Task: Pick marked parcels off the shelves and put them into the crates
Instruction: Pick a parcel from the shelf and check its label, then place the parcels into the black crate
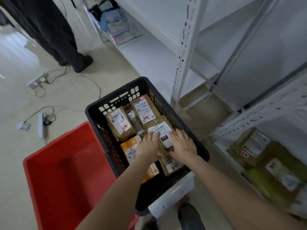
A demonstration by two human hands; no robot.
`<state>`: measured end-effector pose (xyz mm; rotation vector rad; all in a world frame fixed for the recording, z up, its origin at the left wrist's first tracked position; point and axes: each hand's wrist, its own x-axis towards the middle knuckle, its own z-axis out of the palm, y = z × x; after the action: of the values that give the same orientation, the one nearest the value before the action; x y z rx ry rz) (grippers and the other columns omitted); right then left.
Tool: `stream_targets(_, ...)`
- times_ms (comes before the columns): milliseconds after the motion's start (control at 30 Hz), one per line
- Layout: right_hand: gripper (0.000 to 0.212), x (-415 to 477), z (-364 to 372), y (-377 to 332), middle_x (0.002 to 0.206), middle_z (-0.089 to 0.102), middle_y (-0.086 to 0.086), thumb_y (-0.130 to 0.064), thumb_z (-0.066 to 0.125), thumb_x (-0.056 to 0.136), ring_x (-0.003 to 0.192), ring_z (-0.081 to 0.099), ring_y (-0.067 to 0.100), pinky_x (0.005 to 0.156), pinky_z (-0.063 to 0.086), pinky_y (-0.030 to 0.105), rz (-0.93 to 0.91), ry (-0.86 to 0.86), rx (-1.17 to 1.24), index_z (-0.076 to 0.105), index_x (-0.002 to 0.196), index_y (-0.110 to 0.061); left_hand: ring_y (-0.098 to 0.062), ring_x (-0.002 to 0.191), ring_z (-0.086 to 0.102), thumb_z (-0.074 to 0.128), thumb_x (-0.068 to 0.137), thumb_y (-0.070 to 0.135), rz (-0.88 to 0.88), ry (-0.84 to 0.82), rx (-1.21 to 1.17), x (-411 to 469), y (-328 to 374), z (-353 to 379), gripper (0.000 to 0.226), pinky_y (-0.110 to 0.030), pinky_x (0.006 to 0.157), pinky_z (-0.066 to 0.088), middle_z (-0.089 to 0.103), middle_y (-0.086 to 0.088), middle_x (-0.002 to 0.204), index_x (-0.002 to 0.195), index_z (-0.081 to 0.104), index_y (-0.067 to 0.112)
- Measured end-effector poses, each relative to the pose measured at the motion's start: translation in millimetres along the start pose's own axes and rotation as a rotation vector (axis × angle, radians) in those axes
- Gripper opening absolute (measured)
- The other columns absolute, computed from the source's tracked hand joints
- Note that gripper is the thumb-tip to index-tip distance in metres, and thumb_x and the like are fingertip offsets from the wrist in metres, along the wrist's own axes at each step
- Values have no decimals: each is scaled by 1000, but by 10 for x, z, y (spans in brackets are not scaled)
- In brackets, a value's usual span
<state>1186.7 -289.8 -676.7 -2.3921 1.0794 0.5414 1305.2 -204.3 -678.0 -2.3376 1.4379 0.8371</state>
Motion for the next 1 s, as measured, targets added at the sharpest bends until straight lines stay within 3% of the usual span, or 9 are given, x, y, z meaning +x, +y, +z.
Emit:
stream_targets(133, 84, -516, -68, 36, 160, 9, 5, -41, 65, 87, 148, 4, 28, 117, 20, 44, 131, 82, 79, 13, 151, -28, -30, 147, 9, 65, 86, 44, 138, 36, 83, -307, 168, -224, 100, -44, 113, 27, 1, -8, 160, 153, -5, 23)
stream_targets(267, 85, -1114, -201, 112, 155, 18, 7, -43, 67, 84, 145, 14, 29, 112, 30, 45, 263, 186, 113, 17, 150, -24, -30, 146, 12, 65, 85, 44, 258, 88, 153, -571, 448, -439, 99, -45, 112, 28, 4, -10, 160, 153, -3, 22)
stream_targets(367, 82, -1567, -384, 295, 147, 27, 8, -41, 69, 83, 138, 25, 28, 106, 36, 43, 351, 309, 111, 22, 148, -22, -30, 144, 18, 69, 83, 41, 388, 172, 187, -792, 815, -638, 100, -43, 110, 33, 12, -11, 158, 153, 2, 21)
stream_targets(533, 77, -2302, -650, 684, 147, 29, 8, -43, 67, 83, 139, 25, 29, 107, 36, 43, 491, 424, 104, 27, 145, -22, -31, 139, 27, 65, 85, 44, 579, 290, 253, -1264, 1502, -867, 94, -41, 105, 37, 20, -12, 154, 153, 5, 20)
stream_targets(667, 75, -2922, -789, 944, 143, 33, 7, -44, 66, 82, 135, 28, 28, 106, 36, 40, 553, 531, 109, 30, 144, -20, -29, 140, 27, 64, 86, 44, 654, 342, 301, -1738, 2019, -1016, 88, -42, 105, 36, 18, -10, 155, 151, 10, 21)
stream_targets(833, 79, -3785, -984, 1175, 154, 21, 8, -42, 64, 86, 145, 14, 30, 113, 26, 43, 595, 619, 104, 22, 149, -20, -28, 138, 30, 68, 83, 42, 703, 464, 366, -2441, 2595, -1166, 86, -42, 103, 39, 22, -8, 153, 149, 16, 20)
stream_targets(933, 75, -4352, -1136, 1289, 152, 23, 8, -42, 63, 87, 142, 19, 28, 112, 27, 41, 605, 722, 85, 24, 148, -21, -27, 142, 24, 65, 85, 43, 741, 544, 380, -2918, 2918, -1299, 87, -43, 105, 37, 15, -8, 157, 151, 13, 20)
stream_targets(1000, 73, -4708, -1246, 1342, 148, 28, 9, -43, 63, 86, 138, 25, 28, 108, 31, 40, 611, 777, 60, 28, 146, -20, -27, 138, 29, 65, 84, 46, 780, 630, 382, -3219, 3114, -1386, 84, -41, 104, 37, 24, -10, 152, 148, 19, 18)
